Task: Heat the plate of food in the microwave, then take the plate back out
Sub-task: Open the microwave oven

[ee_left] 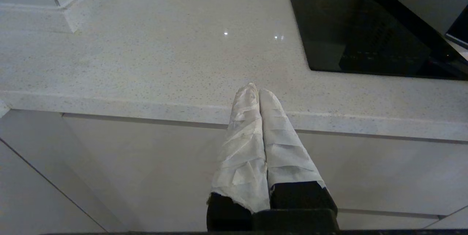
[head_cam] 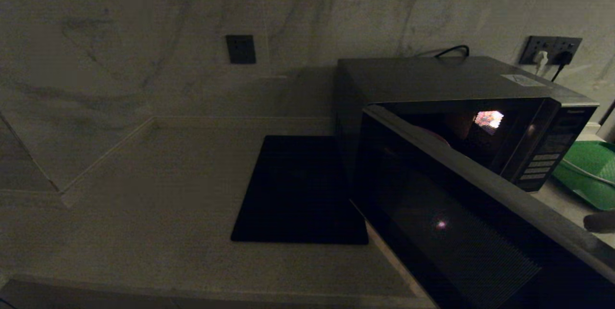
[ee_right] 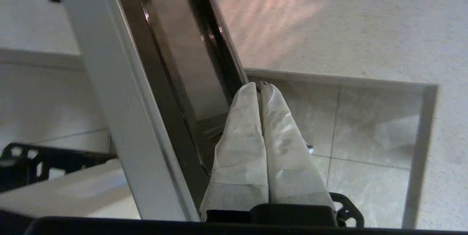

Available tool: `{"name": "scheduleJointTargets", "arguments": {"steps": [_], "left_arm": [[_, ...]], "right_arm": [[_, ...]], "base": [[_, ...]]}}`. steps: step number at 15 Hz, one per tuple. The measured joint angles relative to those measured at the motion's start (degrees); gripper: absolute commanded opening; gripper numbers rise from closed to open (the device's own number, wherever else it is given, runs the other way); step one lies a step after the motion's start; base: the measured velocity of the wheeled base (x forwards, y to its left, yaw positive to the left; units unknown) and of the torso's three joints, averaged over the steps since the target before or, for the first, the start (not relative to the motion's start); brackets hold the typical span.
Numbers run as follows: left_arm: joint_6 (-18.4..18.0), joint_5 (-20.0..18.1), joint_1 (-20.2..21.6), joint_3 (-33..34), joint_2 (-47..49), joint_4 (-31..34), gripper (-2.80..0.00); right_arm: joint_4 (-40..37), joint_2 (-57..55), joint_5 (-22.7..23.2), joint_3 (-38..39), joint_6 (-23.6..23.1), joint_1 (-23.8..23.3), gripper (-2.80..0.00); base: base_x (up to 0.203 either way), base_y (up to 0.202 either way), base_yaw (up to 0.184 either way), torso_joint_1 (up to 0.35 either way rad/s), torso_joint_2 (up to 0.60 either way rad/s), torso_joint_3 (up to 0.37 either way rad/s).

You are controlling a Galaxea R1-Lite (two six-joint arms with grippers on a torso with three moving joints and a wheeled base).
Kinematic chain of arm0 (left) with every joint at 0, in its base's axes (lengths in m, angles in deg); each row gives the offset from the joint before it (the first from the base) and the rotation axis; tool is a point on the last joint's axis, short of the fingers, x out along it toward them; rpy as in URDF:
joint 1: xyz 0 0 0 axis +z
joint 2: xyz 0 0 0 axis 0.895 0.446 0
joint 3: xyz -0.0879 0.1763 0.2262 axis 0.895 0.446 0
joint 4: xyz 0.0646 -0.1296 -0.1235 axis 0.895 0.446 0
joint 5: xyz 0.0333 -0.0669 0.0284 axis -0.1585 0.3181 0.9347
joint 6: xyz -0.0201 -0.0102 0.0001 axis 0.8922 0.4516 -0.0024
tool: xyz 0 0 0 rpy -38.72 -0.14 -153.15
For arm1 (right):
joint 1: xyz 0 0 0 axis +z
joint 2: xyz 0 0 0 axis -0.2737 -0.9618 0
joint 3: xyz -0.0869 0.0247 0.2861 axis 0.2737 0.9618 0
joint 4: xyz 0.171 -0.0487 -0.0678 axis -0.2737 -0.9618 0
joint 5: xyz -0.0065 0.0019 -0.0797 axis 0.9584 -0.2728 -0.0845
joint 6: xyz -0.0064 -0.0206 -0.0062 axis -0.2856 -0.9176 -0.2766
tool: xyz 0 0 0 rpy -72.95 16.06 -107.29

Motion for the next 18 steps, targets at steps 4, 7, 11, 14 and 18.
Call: {"name": "scheduleJointTargets", "arguments": {"steps": [4, 7, 11, 14, 18], "left_arm": [[0.0, 0.0, 0.0, 0.0, 0.0, 0.0, -2.80], [0.0, 0.0, 0.0, 0.0, 0.0, 0.0, -2.80], [0.0, 0.0, 0.0, 0.0, 0.0, 0.0, -2.80], [0.0, 0.0, 0.0, 0.0, 0.0, 0.0, -2.80], [0.0, 0.0, 0.0, 0.0, 0.0, 0.0, -2.80]], "right_arm": [[-0.4, 1.0, 3.6, 0.0, -0.1, 2.3, -2.80], [-2.2, 1.6, 6.0, 0.2, -0.5, 5.2, -2.80], [-2.1, -0.1, 6.3, 1.2, -1.1, 7.6, -2.80], [-1.8, -1.5, 7.4, 1.4, -1.1, 10.4, -2.80], [-1.7, -1.9, 7.4, 1.2, -1.1, 14.4, -2.80]], "base": [[0.000, 0.000, 0.000, 0.000, 0.00, 0.000], [0.000, 0.000, 0.000, 0.000, 0.00, 0.000], [0.000, 0.000, 0.000, 0.000, 0.00, 0.000], [0.000, 0.000, 0.000, 0.000, 0.00, 0.000], [0.000, 0.000, 0.000, 0.000, 0.00, 0.000]]}}
